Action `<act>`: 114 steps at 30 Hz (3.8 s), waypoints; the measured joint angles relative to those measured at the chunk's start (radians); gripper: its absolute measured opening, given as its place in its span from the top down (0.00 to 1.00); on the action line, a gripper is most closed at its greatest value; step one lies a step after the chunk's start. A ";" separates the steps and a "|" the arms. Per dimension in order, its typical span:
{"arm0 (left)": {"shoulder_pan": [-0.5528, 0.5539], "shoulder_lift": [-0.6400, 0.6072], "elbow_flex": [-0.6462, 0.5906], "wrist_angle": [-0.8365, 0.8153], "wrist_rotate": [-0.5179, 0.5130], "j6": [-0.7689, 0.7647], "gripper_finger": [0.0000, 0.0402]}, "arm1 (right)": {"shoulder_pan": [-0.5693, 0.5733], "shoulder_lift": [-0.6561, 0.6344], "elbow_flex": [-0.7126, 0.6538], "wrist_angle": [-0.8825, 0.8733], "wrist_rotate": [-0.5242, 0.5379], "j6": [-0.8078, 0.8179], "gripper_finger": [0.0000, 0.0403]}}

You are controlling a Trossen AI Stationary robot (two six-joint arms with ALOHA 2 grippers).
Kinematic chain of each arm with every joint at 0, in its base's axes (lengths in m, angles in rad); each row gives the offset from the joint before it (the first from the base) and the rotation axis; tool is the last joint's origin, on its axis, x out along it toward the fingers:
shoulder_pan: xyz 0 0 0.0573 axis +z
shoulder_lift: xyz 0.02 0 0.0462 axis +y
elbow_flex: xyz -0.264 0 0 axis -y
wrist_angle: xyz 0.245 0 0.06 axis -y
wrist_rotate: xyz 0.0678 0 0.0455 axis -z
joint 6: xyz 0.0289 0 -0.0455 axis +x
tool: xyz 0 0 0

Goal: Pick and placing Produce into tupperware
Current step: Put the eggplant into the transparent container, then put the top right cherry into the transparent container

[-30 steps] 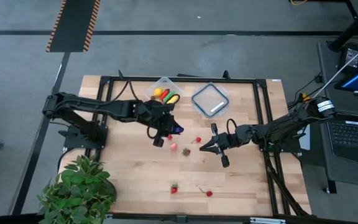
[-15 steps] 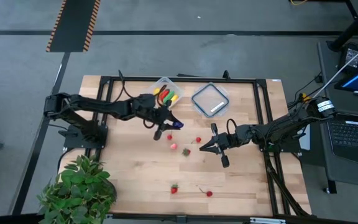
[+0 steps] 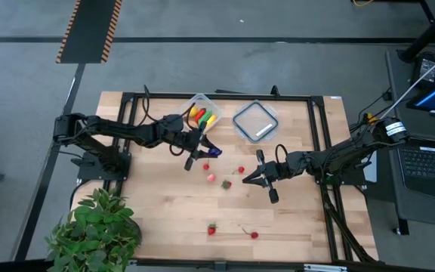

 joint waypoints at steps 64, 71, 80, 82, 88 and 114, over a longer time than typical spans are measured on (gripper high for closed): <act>0.460 0.541 0.780 -1.124 -0.371 0.072 0.75 | -0.003 0.000 0.000 -0.008 0.011 -0.026 0.94; 0.471 0.557 0.798 -1.176 -0.452 0.075 0.75 | -0.003 0.000 0.000 -0.015 0.011 -0.026 0.94; 0.491 0.557 0.798 -1.187 -0.453 0.052 0.75 | -0.003 0.000 0.000 -0.015 0.011 -0.026 0.94; 0.491 0.557 0.798 -1.192 -0.451 0.053 0.75 | -0.003 0.000 0.000 -0.015 0.011 -0.026 0.94; 0.493 0.566 0.797 -1.206 -0.451 0.053 0.75 | -0.003 0.000 0.000 -0.015 0.011 -0.026 0.94; 0.492 0.502 0.836 -1.338 -0.523 0.080 0.62 | -0.003 0.000 0.000 -0.014 0.011 -0.026 0.94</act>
